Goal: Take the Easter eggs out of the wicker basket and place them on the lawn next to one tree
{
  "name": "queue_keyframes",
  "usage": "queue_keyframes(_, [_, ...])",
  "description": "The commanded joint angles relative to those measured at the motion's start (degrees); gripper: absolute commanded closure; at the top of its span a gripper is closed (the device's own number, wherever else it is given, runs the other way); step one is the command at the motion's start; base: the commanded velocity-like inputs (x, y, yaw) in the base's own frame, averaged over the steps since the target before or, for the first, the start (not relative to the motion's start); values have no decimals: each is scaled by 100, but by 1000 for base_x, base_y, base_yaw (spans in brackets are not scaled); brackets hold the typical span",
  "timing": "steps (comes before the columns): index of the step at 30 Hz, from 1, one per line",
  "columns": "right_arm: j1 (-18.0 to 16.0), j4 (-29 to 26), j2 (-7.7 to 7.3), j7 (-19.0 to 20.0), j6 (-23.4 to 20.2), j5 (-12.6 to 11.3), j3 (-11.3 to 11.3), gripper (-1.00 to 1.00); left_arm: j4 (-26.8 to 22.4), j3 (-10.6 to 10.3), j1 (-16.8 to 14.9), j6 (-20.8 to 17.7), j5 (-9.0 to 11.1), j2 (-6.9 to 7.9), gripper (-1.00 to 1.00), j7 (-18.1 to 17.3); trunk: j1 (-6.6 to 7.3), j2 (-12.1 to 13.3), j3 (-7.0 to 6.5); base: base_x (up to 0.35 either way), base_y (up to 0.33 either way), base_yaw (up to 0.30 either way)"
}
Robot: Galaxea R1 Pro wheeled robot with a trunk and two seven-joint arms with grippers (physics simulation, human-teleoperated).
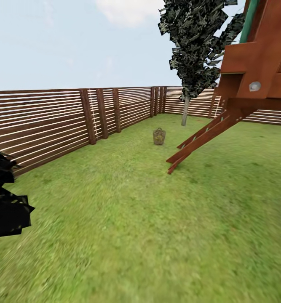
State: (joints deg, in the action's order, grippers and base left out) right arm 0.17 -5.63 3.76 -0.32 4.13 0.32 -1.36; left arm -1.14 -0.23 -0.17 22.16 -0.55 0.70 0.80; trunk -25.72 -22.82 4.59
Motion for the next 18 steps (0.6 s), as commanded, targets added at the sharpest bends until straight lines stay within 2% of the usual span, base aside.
queue_keyframes(1, [2,-9,2,-3,9,3,-14,-100,0,-4,-2,16,-7,0,-100,8,-6,-10,10,295,0,0])
queue_keyframes(18, [0,-9,2,-3,9,3,-14,-100,0,-4,-1,16,-7,0,-100,8,-6,-10,10,295,0,0])
